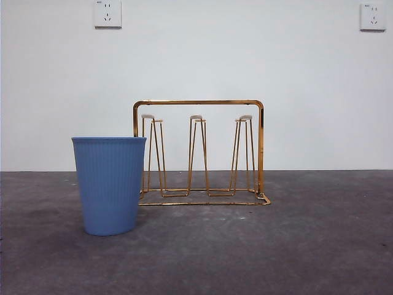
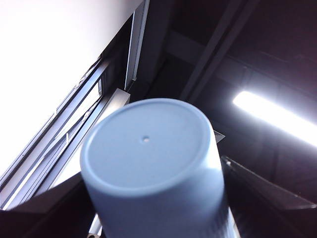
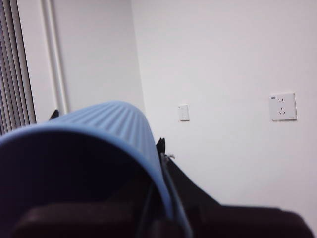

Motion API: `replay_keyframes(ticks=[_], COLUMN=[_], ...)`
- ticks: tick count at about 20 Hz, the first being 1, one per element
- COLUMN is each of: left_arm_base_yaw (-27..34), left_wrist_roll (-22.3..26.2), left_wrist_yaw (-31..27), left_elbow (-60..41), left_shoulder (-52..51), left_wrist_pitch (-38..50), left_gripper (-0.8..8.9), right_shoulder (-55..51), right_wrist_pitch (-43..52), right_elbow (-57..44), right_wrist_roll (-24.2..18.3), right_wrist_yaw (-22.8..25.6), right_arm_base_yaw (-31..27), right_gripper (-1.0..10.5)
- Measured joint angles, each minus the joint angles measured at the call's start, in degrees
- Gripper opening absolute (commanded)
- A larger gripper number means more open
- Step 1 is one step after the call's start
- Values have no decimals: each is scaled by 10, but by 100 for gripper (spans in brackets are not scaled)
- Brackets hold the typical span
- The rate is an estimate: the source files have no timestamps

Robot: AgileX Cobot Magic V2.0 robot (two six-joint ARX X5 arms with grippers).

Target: Pick up cup 1,put cup 1 in the cup rack,pick up cup 2,put cup 2 in the cup rack

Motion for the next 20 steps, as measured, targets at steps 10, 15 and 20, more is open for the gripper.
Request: replay_keyframes(ticks=[10,15,20], left_arm_base_yaw=[3,22,47], left_wrist_roll=[24,25,26], left_wrist_yaw=[3,18,23], left_elbow=[0,0,0], left_shoulder=[0,-3,-23], left_wrist_pitch=[-5,-5,-15], left_gripper=[-8,-8,-8], right_shoulder=[-2,-28,-75], right_wrist_pitch=[-64,-104,-148], right_elbow=[0,0,0], right_wrist_roll=[6,-11,-45], right_wrist_yaw=[5,14,40], right_arm_base_yaw=[-1,-1,-1], right_gripper=[230,230,225])
